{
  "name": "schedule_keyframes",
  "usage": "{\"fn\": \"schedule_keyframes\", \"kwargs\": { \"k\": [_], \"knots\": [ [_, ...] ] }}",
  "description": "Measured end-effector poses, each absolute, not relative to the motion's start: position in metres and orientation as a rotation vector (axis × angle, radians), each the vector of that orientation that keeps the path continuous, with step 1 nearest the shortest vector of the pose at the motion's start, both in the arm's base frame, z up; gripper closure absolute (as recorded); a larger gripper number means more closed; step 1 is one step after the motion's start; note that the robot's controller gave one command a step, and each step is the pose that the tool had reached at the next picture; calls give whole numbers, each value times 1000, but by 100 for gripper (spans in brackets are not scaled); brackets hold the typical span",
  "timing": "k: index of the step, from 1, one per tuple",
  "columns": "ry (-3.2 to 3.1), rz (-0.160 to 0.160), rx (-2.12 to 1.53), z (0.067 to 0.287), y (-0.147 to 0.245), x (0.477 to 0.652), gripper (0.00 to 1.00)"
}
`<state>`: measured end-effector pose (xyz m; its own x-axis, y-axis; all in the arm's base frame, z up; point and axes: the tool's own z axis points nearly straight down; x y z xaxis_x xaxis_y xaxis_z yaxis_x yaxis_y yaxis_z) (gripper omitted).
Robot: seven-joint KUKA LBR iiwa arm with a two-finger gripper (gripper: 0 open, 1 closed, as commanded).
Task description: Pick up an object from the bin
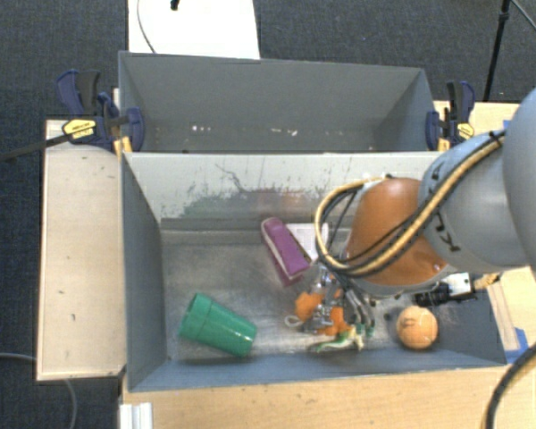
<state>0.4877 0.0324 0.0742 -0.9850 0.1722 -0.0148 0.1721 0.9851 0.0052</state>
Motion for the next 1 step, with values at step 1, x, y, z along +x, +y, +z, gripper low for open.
{"fn": "schedule_keyframes", "kwargs": {
  "k": [1],
  "knots": [
    [3115, 6, 271, 74, 32, 488, 100]
  ]
}}
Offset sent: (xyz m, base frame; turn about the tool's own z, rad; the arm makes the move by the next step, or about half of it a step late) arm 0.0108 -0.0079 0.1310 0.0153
